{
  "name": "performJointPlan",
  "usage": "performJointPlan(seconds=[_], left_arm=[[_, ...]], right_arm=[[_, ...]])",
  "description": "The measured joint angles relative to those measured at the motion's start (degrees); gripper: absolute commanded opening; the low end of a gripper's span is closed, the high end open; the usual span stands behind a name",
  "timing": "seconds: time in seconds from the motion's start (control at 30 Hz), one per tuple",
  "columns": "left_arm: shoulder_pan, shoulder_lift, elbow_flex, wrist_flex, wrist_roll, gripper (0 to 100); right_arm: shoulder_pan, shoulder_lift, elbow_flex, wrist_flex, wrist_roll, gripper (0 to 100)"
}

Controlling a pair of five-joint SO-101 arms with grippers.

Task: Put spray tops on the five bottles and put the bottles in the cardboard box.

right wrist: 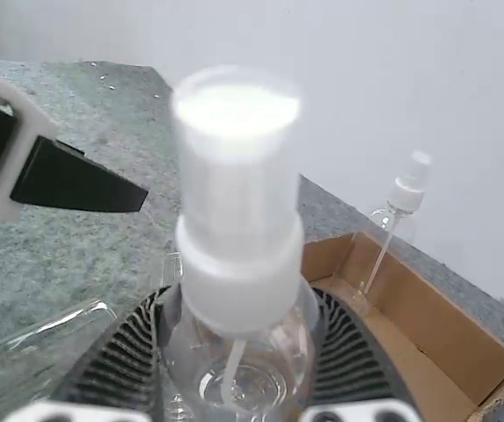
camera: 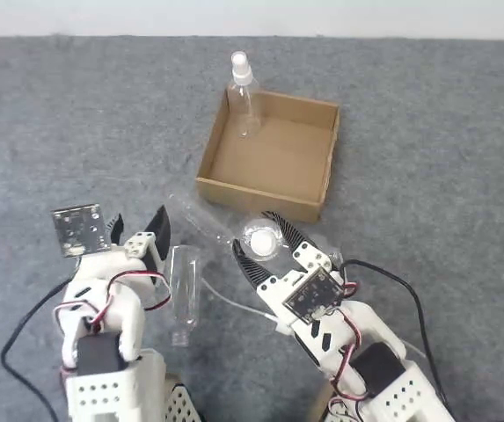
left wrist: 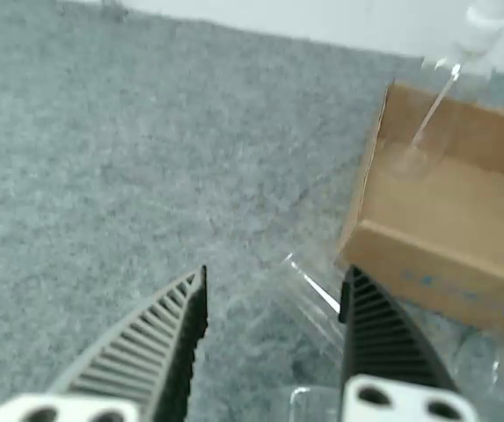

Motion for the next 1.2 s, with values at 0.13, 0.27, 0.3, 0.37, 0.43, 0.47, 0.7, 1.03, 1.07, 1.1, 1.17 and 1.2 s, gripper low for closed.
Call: performJointPlan(seconds=[0.13, 0.27, 0.3, 0.37, 0.43, 0.47, 0.7, 1.03, 1.07, 1.1, 1.17, 1.2], left_arm=[[0.0, 0.0, 1.1, -2.1, -2.3, 23], [0.0, 0.0, 1.1, -2.1, -2.5, 23], [0.0, 0.0, 1.1, -2.1, -2.6, 23], [0.0, 0.0, 1.1, -2.1, -2.6, 23], [0.0, 0.0, 1.1, -2.1, -2.6, 23], [0.0, 0.0, 1.2, -2.1, -2.7, 23], [0.0, 0.0, 1.5, -2.1, -2.9, 23], [0.0, 0.0, 1.5, -2.1, -2.9, 23], [0.0, 0.0, 1.5, -2.1, -2.9, 23], [0.0, 0.0, 1.5, -2.1, -2.9, 23], [0.0, 0.0, 1.5, -2.1, -2.9, 23], [0.0, 0.0, 1.5, -2.1, -2.9, 23]], right_arm=[[1.8, 0.0, 0.0, 0.0, 0.0, 0.6], [6.0, 0.0, -0.2, 0.0, 0.1, 0.6], [6.6, 0.0, -0.4, 0.0, 0.1, 0.6], [7.9, 0.0, -0.4, 0.0, 0.0, 0.6], [8.6, 0.0, -0.6, 0.0, 0.0, 0.6], [8.6, 0.0, -1.0, 0.0, 0.0, 0.6], [8.6, 0.0, -6.8, 0.0, 0.0, 0.6], [8.6, 0.0, -16.6, 0.0, 0.0, 0.6], [8.6, 0.1, -17.8, 0.0, 0.0, 0.6], [8.6, 0.3, -18.9, 0.0, 0.0, 0.6], [8.6, 3.9, -21.6, 0.0, 0.0, 0.7], [8.6, 6.5, -22.9, 0.0, 0.0, 0.7]])
